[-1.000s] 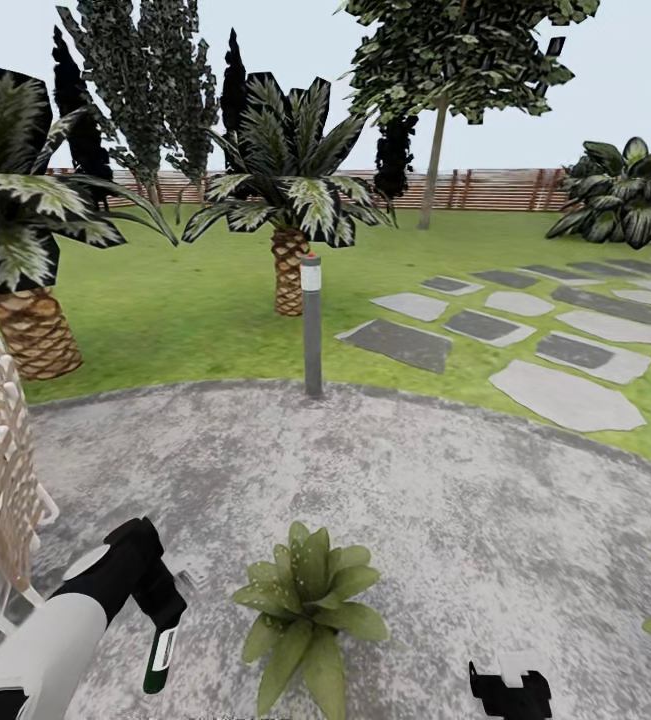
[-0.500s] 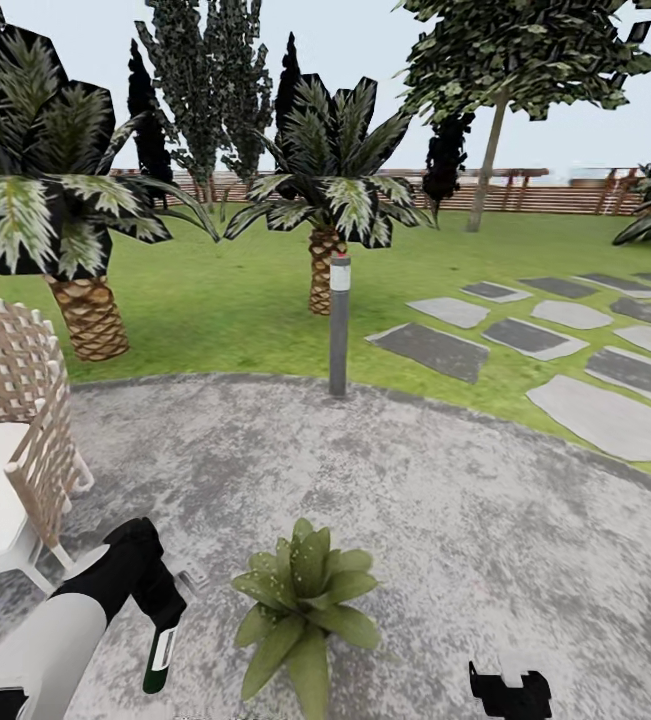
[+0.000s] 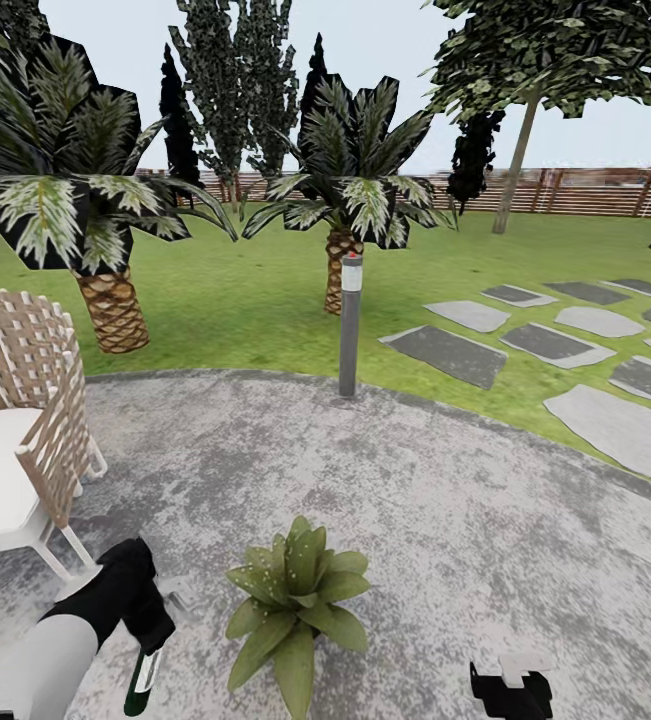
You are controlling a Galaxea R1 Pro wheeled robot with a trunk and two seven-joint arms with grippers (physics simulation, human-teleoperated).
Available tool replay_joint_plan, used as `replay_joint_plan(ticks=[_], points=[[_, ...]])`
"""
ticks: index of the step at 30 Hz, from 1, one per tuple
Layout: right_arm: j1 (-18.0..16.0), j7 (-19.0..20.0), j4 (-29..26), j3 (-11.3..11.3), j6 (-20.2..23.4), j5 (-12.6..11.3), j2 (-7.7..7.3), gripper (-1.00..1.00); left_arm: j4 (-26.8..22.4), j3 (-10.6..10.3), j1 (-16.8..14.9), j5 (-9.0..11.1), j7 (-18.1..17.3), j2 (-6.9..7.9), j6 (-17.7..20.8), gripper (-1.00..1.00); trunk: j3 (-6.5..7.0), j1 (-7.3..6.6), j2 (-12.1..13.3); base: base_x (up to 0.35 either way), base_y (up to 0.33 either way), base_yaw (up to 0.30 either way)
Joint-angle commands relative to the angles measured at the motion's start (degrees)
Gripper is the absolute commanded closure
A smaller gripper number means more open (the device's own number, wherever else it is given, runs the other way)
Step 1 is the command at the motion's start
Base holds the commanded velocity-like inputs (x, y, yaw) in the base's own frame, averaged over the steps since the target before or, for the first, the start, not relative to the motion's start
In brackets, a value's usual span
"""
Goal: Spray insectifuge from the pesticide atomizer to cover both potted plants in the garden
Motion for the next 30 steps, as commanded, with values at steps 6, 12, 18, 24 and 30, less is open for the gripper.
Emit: replay_joint_plan(ticks=[6,12,18,24,30], points=[[0.00,-0.24,-0.11,0.49,-0.06,-0.35,-0.01,-1.00,0.29,0.39,0.56,0.32,0.37,-1.63,0.36,1.00,-0.05,-0.01,-0.02,0.000,-0.001,0.000],[-0.02,-0.24,-0.03,0.49,-0.02,-0.35,-0.01,-1.00,4.54,0.48,0.61,0.15,0.64,-3.67,0.05,1.00,-0.05,-0.01,-0.02,0.000,0.000,0.000],[-0.01,-0.24,-0.02,0.49,-0.01,-0.30,-0.10,-1.00,5.63,1.15,3.02,0.45,3.38,-2.39,-2.87,1.00,-0.05,-0.01,-0.02,0.000,0.000,0.000],[-0.02,-0.24,-0.02,0.49,0.01,-0.27,-0.10,-1.00,5.15,1.53,3.25,1.54,6.19,-3.62,-3.80,1.00,-0.05,-0.01,-0.02,0.000,0.000,0.000],[-0.02,-0.24,-0.02,0.49,0.01,-0.26,-0.06,-1.00,5.78,1.79,3.23,1.80,12.35,-2.28,-10.66,1.00,-0.05,-0.01,-0.02,0.000,0.000,0.000]])
